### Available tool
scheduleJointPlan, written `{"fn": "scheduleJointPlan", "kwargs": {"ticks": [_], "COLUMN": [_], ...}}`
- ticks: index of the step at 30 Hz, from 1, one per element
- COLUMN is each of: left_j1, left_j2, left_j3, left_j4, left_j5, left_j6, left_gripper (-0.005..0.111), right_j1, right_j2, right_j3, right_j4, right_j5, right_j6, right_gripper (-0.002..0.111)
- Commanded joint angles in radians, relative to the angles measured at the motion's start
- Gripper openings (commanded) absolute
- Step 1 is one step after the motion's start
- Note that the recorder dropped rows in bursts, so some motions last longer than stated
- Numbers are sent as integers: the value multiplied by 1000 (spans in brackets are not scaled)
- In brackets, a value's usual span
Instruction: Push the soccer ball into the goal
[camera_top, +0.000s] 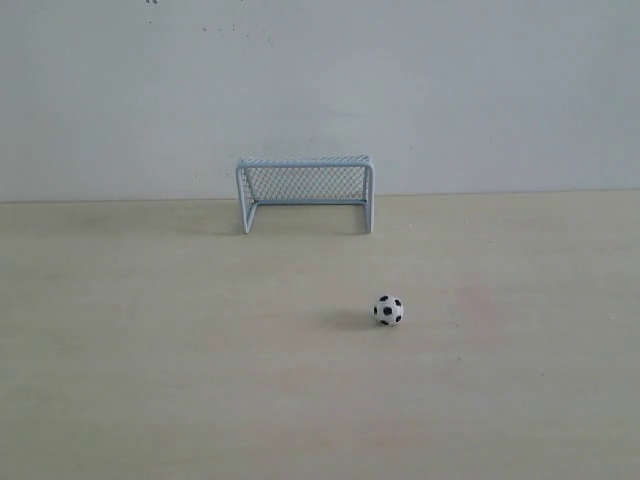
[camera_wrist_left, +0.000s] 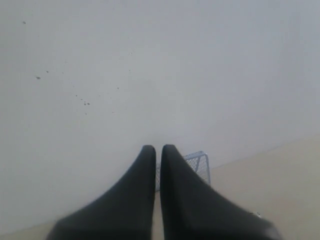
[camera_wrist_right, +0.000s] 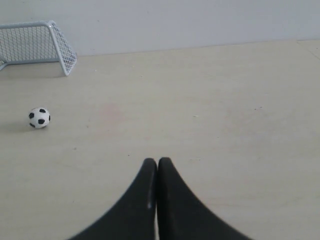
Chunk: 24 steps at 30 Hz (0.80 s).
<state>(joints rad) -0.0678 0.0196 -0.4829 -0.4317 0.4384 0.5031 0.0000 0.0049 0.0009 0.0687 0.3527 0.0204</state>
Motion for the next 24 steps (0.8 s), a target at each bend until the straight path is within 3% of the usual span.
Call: {"fn": "scheduleJointPlan", "kwargs": {"ticks": [1,12,19,24], "left_j1": [5,5,5,5], "left_j2": [-7,-7,-20,-20], "left_j3": [41,313,474,483], "left_j4": [0,0,5,29], "left_j5": [-70,-262,-272,-239], "left_j6": [-140,-295,-308,-309], "left_gripper": [4,4,4,4], "right_j1": [1,1,1,1], "right_j2": [-5,-5,-5,-5], "right_j3": [-1,-1,-1,-1], "right_j4": [-2,-2,-2,-2], "right_j5": [-5,-5,-5,-5], "right_j6": [0,0,0,0], "right_gripper": [0,0,0,0]}}
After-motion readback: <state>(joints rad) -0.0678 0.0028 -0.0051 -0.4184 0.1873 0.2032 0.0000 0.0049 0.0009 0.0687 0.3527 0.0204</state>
